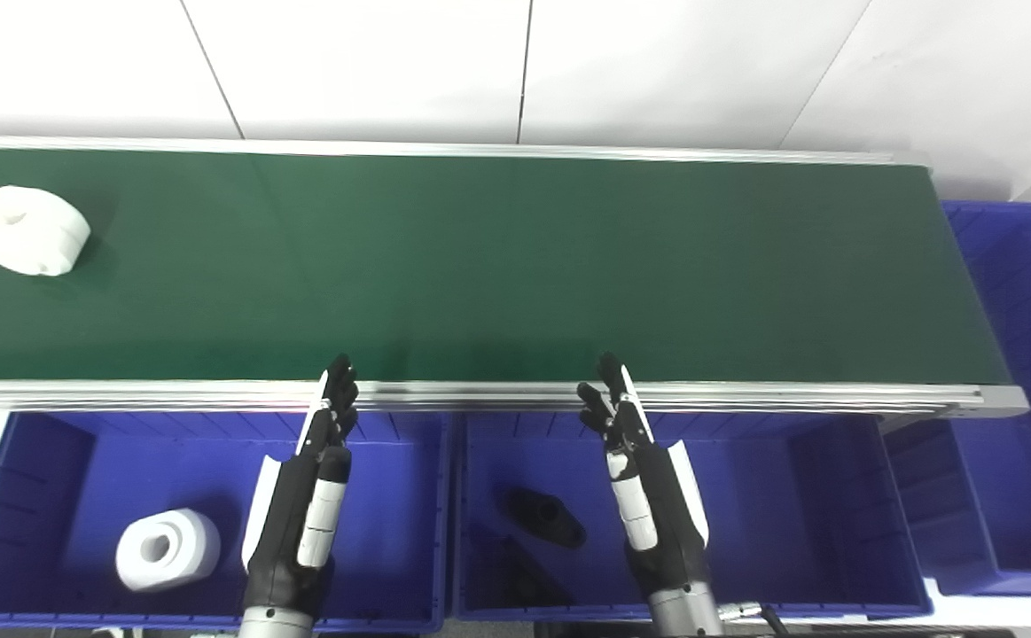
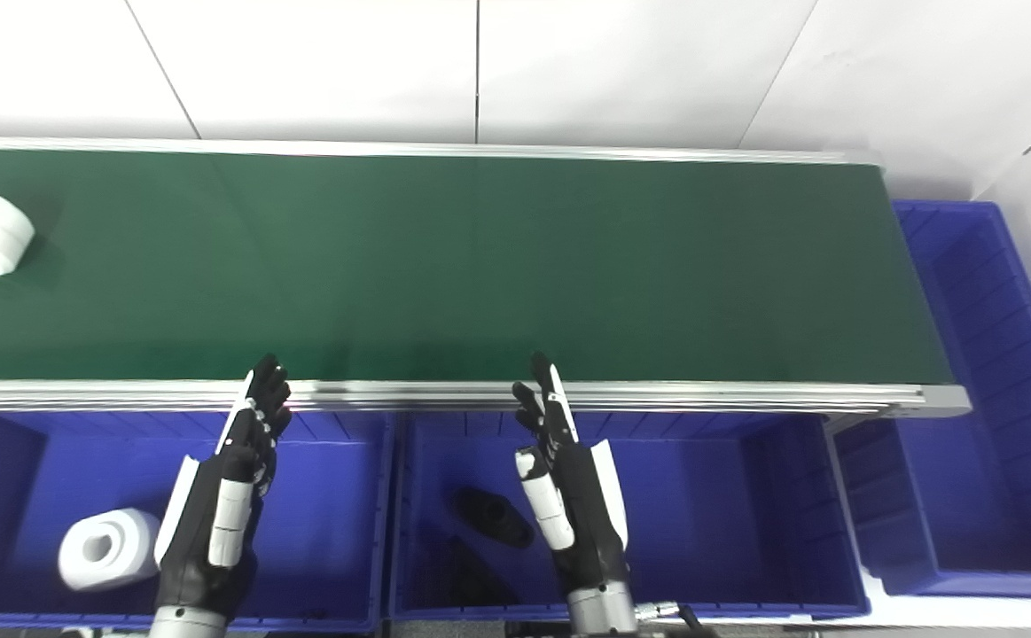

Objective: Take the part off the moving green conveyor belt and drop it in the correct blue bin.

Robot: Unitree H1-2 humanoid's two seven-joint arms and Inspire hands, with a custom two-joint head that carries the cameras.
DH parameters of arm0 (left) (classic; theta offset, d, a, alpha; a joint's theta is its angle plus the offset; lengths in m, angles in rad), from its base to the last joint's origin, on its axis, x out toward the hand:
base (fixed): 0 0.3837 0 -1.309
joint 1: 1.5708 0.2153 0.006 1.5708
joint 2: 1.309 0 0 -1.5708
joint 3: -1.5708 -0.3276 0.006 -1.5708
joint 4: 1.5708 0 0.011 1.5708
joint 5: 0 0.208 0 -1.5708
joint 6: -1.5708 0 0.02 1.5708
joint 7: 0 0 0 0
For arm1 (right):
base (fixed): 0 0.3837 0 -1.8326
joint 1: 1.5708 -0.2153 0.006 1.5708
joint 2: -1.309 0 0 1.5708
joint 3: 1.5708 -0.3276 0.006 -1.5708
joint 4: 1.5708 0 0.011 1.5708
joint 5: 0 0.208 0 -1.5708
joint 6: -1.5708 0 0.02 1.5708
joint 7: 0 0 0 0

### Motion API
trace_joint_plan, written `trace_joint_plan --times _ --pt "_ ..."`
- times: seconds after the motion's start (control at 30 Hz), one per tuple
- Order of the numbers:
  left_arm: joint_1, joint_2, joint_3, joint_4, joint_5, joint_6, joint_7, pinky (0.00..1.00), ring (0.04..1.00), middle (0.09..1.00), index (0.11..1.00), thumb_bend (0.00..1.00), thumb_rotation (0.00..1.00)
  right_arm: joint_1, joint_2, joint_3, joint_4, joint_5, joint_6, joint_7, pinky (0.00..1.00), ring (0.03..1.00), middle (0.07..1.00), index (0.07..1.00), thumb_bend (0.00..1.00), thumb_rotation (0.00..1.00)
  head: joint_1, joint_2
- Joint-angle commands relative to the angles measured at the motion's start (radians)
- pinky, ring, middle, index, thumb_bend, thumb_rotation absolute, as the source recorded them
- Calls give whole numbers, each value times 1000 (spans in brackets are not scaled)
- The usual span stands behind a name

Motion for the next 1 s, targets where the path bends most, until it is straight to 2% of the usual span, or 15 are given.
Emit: trace_joint_plan --times 0.0,0.27,0.6,0.8,0.9,0.93,0.97 --pt "13 -5 -5 -13 9 -44 11 1000 1000 1000 1000 627 1000 7 4 6 -12 6 -22 12 932 948 1000 1000 796 1000 2 -3" --pt "16 -7 -8 11 30 -91 23 1000 1000 1000 1000 617 1000 5 0 3 1 2 -34 8 940 957 1000 1000 804 1000 16 -15" --pt "17 -12 -9 25 22 -103 27 1000 1000 1000 1000 632 1000 3 -5 1 8 2 -39 9 966 972 1000 1000 812 1000 28 -27" --pt "22 -22 -13 37 40 -105 34 1000 1000 1000 1000 644 1000 5 -17 -4 22 11 -55 11 967 972 1000 1000 800 1000 83 -58" --pt "29 -31 -19 51 63 -118 45 1000 1000 1000 1000 638 1000 10 -28 -10 37 28 -78 14 972 974 1000 1000 799 1000 142 -95" --pt "31 -33 -21 57 74 -124 51 1000 1000 1000 1000 637 1000 11 -32 -11 41 32 -85 14 977 975 1000 1000 799 1000 142 -95" --pt "32 -36 -23 67 86 -134 59 1000 1000 1000 1000 637 1000 12 -36 -14 51 35 -97 14 978 976 1000 1000 799 1000 164 -119"
